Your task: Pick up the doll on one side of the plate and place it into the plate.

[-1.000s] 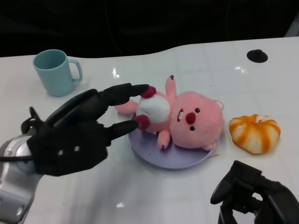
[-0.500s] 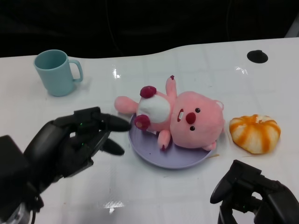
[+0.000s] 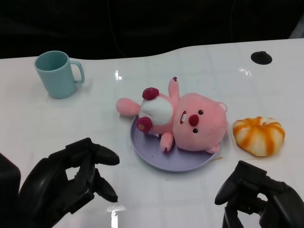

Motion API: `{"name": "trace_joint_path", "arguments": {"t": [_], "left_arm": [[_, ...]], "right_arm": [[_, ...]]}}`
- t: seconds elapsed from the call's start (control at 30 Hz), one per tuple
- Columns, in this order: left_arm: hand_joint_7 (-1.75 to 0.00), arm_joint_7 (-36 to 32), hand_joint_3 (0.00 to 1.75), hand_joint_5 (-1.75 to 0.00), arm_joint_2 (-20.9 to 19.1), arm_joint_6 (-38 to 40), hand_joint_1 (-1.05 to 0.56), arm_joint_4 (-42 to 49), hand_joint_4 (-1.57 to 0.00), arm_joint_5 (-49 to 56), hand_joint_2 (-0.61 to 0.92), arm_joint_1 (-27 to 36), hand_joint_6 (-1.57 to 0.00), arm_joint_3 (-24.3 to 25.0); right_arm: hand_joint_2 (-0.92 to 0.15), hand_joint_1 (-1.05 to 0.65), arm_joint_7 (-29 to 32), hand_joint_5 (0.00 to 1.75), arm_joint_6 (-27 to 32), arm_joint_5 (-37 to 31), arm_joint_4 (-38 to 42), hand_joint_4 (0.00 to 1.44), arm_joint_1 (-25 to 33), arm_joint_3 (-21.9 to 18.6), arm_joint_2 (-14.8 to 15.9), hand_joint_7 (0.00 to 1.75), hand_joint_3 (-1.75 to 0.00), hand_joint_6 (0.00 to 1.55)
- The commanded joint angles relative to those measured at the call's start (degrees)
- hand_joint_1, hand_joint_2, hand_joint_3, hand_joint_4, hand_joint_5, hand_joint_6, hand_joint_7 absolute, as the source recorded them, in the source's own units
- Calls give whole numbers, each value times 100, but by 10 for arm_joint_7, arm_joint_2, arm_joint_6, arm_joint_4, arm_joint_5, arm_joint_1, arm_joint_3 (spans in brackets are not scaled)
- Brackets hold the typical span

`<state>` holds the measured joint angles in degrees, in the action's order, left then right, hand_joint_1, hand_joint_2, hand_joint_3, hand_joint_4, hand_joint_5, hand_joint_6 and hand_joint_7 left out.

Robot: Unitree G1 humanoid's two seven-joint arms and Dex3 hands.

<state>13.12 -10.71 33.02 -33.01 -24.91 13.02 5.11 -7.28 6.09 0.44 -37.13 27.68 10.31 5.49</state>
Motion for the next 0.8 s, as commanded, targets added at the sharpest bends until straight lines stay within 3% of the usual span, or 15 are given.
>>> {"name": "trace_joint_path", "arguments": {"t": [0.03,0.2,0.4,0.8], "left_arm": [[-137,-12,114,-161,1,18,-9,-11,-73,-7,63,12,-68,2],[-149,2,115,-174,1,15,-8,18,-76,-14,64,14,-68,2],[-161,10,112,-175,-9,27,-10,43,-80,-23,66,5,-64,8],[-165,16,112,-175,-14,30,-12,61,-80,-26,63,-5,-63,4]], "right_arm": [[-42,13,-3,175,-2,9,2,73,2,-10,5,157,-141,60],[-42,13,-6,175,-17,6,9,72,4,-16,9,157,-141,59],[-43,14,-7,175,-28,5,18,72,4,-19,7,156,-140,58],[-45,15,-7,175,-27,1,18,71,3,-21,8,156,-138,58]]}}
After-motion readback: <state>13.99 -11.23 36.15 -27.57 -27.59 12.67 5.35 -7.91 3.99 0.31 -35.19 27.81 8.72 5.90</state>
